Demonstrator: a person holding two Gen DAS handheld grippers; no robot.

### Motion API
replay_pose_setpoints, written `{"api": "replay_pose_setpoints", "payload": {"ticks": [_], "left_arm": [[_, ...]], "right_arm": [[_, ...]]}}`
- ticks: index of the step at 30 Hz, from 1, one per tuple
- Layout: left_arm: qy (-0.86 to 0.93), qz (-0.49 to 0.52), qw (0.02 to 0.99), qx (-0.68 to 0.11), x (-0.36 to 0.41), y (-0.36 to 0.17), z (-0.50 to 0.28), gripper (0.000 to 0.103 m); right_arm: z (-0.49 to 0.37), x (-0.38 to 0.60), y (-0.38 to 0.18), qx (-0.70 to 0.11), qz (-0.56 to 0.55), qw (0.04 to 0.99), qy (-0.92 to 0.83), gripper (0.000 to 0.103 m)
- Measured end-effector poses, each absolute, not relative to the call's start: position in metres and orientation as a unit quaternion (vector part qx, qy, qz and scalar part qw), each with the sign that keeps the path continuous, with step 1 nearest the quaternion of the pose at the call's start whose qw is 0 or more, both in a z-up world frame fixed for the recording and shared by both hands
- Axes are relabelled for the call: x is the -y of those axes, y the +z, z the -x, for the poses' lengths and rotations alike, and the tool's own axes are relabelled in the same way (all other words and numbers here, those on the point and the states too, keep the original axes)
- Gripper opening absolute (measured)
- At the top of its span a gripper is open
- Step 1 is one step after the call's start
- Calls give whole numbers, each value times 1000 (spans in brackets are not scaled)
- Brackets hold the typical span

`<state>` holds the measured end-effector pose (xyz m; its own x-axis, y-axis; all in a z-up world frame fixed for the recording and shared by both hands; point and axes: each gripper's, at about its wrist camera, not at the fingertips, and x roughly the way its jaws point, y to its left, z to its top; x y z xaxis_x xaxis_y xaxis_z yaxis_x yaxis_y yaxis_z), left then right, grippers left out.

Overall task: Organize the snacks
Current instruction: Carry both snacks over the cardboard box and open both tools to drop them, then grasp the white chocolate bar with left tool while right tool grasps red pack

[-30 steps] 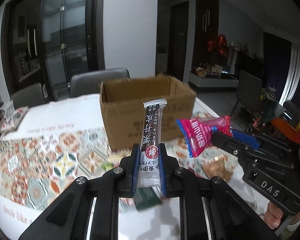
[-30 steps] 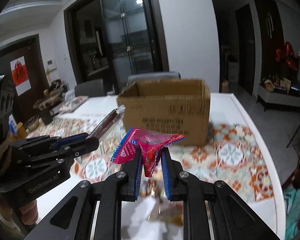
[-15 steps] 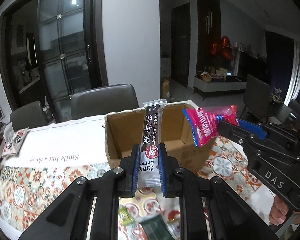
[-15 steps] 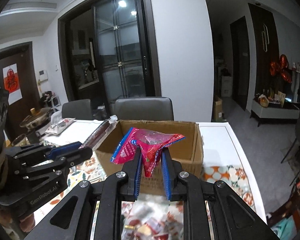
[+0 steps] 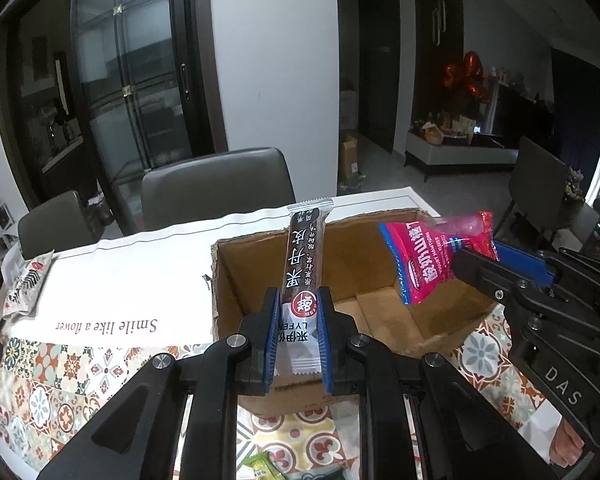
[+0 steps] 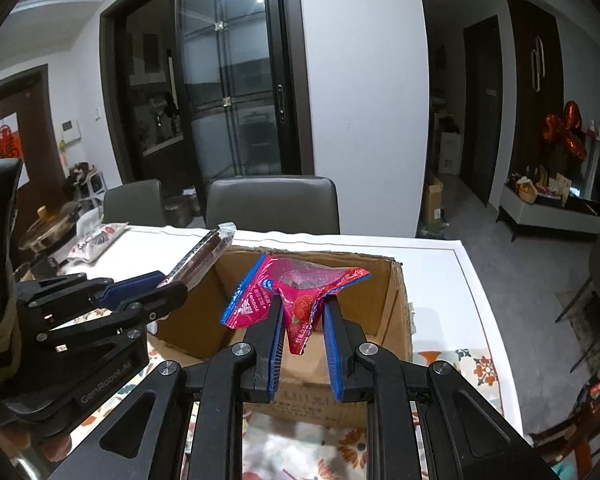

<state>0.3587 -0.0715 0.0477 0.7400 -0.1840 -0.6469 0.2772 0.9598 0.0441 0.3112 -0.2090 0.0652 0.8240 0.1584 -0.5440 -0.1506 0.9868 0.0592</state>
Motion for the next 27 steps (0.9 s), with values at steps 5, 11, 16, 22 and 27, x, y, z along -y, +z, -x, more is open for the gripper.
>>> {"api": "replay_pose_setpoints", "payload": {"ticks": [5,11,16,22,27], "left_arm": [[-105,-63,930,-348,70,47,-371,45],[-100,-52,930,-349,59,52,-351,51],[-95,-57,933,-342,51,56,-320,54],[-98,-60,943,-312,40,60,-274,59],[-103,-68,947,-295,39,57,-238,60]], "right_arm": [[-334,212,63,-303,-6,949,81,24],[-328,215,60,-308,-12,948,75,42],[-301,217,61,-308,-17,949,73,45],[-254,211,64,-284,-14,956,77,53],[-214,204,62,-265,7,961,84,57]]}}
